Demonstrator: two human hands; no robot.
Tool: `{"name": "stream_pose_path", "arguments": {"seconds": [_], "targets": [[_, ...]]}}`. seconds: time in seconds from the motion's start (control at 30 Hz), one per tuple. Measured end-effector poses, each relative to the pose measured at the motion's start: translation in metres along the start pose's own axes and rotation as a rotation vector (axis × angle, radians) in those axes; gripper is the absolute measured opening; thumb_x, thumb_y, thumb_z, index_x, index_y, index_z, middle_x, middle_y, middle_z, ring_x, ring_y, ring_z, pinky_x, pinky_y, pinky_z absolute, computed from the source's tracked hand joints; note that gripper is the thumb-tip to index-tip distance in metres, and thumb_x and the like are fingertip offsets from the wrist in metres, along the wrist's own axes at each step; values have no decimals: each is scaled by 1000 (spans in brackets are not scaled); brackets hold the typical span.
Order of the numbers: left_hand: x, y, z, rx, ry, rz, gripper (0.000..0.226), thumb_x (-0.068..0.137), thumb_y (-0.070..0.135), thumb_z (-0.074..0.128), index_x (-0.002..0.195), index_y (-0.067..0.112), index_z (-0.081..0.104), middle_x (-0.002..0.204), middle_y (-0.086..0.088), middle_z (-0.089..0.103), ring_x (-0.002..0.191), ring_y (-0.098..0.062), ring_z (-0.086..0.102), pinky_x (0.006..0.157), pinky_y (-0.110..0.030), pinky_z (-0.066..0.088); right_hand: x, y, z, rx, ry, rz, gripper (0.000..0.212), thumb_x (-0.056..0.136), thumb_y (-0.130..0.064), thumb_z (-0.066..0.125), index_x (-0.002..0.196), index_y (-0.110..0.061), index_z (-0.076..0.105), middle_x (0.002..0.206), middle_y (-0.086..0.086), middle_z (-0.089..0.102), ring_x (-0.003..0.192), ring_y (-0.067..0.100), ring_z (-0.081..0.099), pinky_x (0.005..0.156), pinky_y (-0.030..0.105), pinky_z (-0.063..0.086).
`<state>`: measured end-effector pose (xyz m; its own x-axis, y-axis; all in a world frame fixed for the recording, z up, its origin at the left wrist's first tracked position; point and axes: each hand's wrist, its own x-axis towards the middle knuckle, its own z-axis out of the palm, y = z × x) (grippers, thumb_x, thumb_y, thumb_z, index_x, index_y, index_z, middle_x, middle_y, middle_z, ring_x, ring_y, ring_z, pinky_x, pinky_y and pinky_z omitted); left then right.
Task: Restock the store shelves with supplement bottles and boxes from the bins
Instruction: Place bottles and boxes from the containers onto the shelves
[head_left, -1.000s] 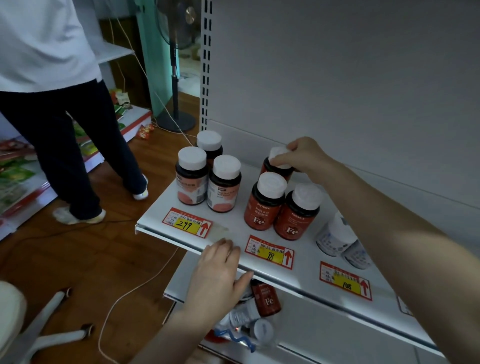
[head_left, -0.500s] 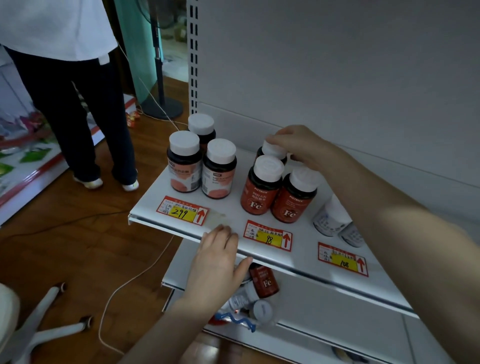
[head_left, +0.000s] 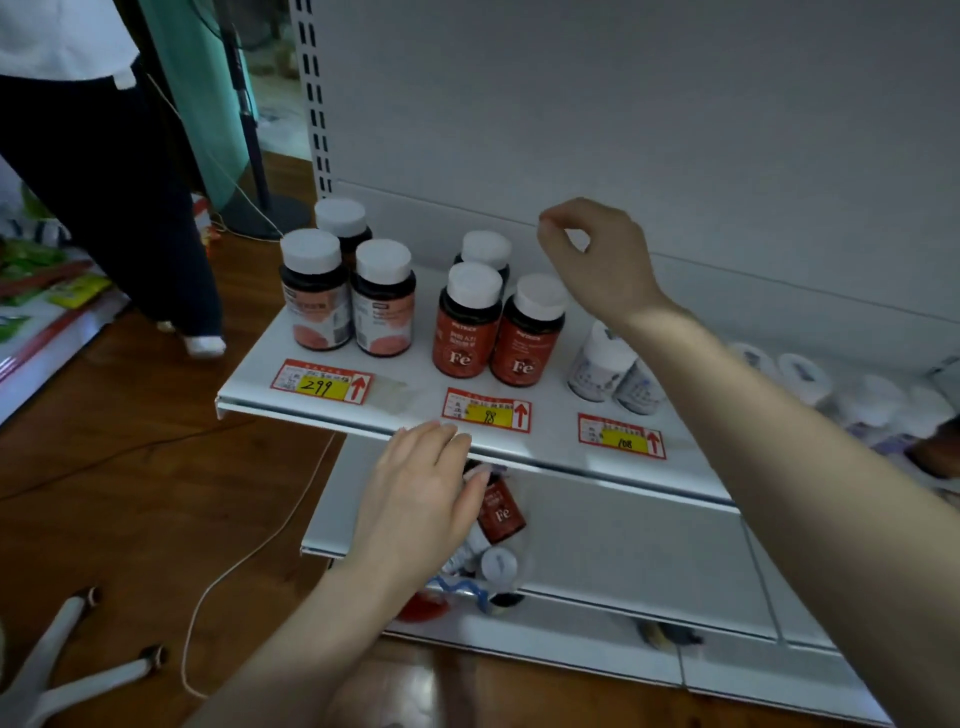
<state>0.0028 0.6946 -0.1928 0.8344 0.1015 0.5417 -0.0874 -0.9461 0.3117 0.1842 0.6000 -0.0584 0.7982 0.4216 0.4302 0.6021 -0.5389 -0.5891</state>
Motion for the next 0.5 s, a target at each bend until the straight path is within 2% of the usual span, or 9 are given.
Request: {"name": "stream_pose_path", "arguments": {"seconds": [0.17, 0.23, 0.3, 0.33, 0.43, 0.5], "targets": [[-31, 27, -5, -6, -16, 15, 37, 81, 28, 49, 93, 0, 69, 91, -13, 69, 85, -28, 64, 82, -29, 39, -64, -1, -17, -8, 38, 9, 21, 91, -15, 52, 103, -6, 66, 110, 3, 67, 105, 16, 58, 84, 17, 38], [-45, 33, -6, -8, -47, 0, 37, 80, 28, 49, 93, -1, 69, 91, -13, 69, 83, -29, 65, 82, -29, 39, -89, 1, -20, 1, 33, 16, 21, 91, -15, 52, 103, -5, 67, 108, 4, 68, 100, 11, 58, 80, 13, 38], [-58, 35, -3, -7, -101, -22, 38, 81, 29, 49, 92, -1, 69, 89, -13, 69, 81, -29, 65, 80, -29, 39, -112, 5, -17, 17, 25, 17, 21, 90, -15, 53, 102, -6, 67, 104, 3, 68, 82, 0, 56, 72, 4, 34], [-66, 35, 0, -9, -134, -30, 38, 81, 29, 48, 92, -1, 69, 88, -13, 69, 80, -29, 65, 78, -30, 39, -124, 7, -15, 18, 24, 15, 20, 90, -15, 54, 102, -6, 68, 102, 3, 68, 78, -2, 55, 70, 4, 33], [-89, 31, 5, 0, -250, -65, 37, 80, 30, 46, 89, 1, 69, 84, -12, 68, 77, -29, 65, 72, -31, 45, -161, 17, -6, 19, 0, 34, 21, 89, -17, 54, 101, -7, 68, 101, 4, 69, 93, 11, 59, 77, 14, 38], [-102, 24, 9, 16, -331, -97, 37, 80, 30, 45, 87, 3, 69, 81, -10, 68, 75, -29, 65, 66, -32, 50, -184, 23, 1, 24, -30, 43, 21, 89, -17, 54, 100, -6, 68, 101, 5, 69, 96, 16, 61, 80, 17, 39]]}}
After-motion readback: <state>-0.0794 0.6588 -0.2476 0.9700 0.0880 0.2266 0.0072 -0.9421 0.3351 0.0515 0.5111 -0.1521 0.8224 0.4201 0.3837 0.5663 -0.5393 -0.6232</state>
